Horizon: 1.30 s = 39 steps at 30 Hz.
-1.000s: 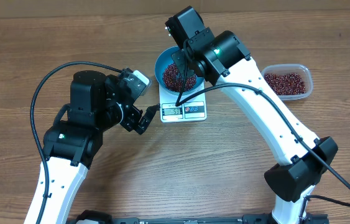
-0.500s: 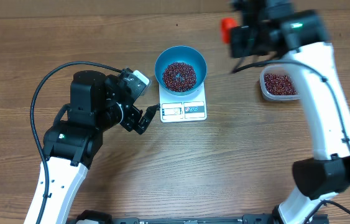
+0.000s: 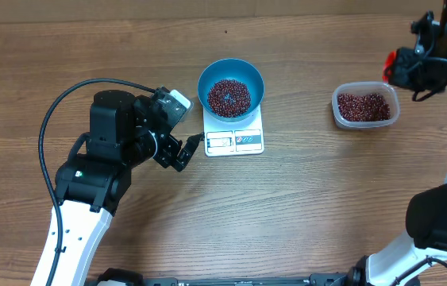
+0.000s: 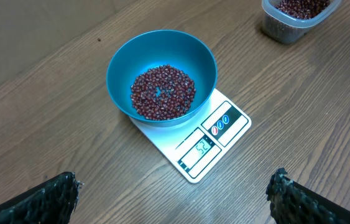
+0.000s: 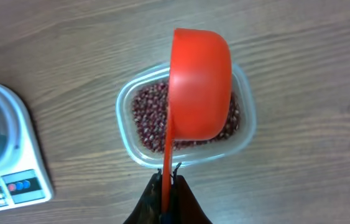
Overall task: Scoop item into bowl and weigh 150g on scale
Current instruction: 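Bring the empty scoop back to the bean tub with the right gripper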
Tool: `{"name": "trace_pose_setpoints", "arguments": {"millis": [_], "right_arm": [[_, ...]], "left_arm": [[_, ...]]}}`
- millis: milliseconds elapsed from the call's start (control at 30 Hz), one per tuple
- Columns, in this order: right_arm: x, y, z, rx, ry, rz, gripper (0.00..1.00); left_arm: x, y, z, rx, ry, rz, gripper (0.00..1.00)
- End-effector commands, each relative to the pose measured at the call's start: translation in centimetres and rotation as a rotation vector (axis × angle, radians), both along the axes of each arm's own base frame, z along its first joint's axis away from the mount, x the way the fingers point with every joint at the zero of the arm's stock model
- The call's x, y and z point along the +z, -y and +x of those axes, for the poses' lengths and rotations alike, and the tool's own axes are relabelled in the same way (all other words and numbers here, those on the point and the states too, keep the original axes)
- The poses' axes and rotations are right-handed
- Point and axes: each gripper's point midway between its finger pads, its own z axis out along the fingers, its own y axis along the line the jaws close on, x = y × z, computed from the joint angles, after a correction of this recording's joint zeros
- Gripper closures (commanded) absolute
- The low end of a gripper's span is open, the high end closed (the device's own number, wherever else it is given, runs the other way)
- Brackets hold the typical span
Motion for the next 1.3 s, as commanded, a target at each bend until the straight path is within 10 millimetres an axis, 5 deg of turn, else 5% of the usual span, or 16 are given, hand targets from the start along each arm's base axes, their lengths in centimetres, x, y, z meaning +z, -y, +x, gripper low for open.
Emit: {"name": "trace_pose_setpoints", "arguments": {"millis": [0, 267, 600, 1033, 1267], "right_arm": [[-2.3, 0.3, -0.5, 0.059, -0.035, -0.021, 0.96], [-6.7, 0.0, -1.8, 0.225, -0.105, -0.055, 0.96], [-10.5, 0.4, -2.3, 0.229, -0.13, -0.075, 0.96], [-12.7, -2.4, -2.7, 0.24, -0.107, 0.08, 0.96], [-12.3, -4.8, -2.6, 0.25, -0.074, 0.223, 0.96]], "left_arm": [[-0.1, 0.1, 0.0, 0.003, -0.011, -0.017, 0.01], [-0.1, 0.1, 0.0, 0.003, -0.011, -0.017, 0.0], [-0.1, 0.1, 0.0, 0.003, -0.011, -0.017, 0.01], [-0.1, 0.1, 0.0, 0.003, -0.011, -0.017, 0.0], [-0.1, 0.1, 0.0, 0.003, -0.011, -0.017, 0.0]]}}
